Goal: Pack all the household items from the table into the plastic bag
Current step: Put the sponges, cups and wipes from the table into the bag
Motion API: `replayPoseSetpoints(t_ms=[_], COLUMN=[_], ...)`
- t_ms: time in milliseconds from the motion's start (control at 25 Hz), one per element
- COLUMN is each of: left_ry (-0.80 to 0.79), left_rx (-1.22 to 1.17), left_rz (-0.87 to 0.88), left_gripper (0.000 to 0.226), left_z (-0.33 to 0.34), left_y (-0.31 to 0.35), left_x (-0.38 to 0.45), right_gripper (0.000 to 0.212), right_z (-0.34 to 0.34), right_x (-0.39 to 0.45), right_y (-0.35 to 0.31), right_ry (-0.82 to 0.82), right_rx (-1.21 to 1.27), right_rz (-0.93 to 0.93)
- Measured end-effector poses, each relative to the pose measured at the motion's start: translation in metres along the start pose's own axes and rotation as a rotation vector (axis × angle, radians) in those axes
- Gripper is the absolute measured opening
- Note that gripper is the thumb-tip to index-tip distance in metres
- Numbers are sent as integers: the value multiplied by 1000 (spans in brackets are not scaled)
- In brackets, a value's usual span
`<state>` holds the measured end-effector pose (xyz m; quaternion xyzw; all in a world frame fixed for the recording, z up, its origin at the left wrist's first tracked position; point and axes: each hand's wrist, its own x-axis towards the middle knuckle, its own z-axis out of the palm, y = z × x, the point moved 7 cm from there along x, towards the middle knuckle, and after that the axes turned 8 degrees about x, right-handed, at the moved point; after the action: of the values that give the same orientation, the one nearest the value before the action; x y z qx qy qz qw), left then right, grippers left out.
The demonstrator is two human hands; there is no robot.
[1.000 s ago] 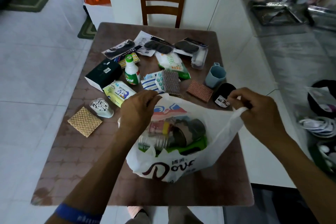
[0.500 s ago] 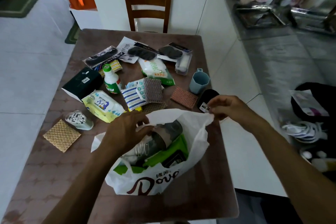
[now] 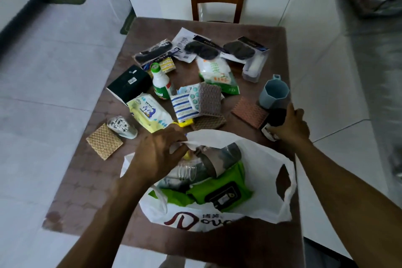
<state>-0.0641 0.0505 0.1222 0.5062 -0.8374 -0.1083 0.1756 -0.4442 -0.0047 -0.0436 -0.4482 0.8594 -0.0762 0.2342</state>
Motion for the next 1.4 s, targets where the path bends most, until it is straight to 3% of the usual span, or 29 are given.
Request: replayPoseSetpoints(t_ms=[160,280,400,520,640,760,800,880,1000,1080,1200,1400], left_ry=[-6,-1,-277,-408,-326,-277,-262,-234,-138,-94,-60,-67], left_rx=[-5,50,322,370,193,103,65,-39,-105,-112,-166,-170], left_rz=[-30,-91,-281,-384,-376,-327,-308,-266,-221,-208,-164,-192], left_gripper=[19,32,67,79,57,53,51,45,34,30,39,56], left_z=[-5,-15,-2,6,5,6,5,-1,-19,-28,-29,-23], left_y=[0,-15,-48,-69,-71,-67,-66,-68,-76,-80,-77,-70], left_x=[-3,-15,-40,-61,-64,-68,-69,-69,-73,-75,-71,-70], right_gripper=[108,84,63,69,81,71,65,55,55,55,62,57], right_z=[8,-37,-112,-131,-73,1,18,50,90,108,105,107], right_x=[-31,-91,-188,-280,-316,-292,-278,-260,-267,-276,-268,-261], right_y=[-8,-20,-47,-94,-137,-134,-127,-116,-119,-123,-121,-121], right_ry=[-162,-19,163,5,-268,-421,-462,-512,-423,-318,-172,-224], right_rx=[185,590,902,999,734,371,357,560,737,621,519,58], right_rz=[64,58,-201,-560,-627,-448,-353,-171,-191,-307,-321,-358])
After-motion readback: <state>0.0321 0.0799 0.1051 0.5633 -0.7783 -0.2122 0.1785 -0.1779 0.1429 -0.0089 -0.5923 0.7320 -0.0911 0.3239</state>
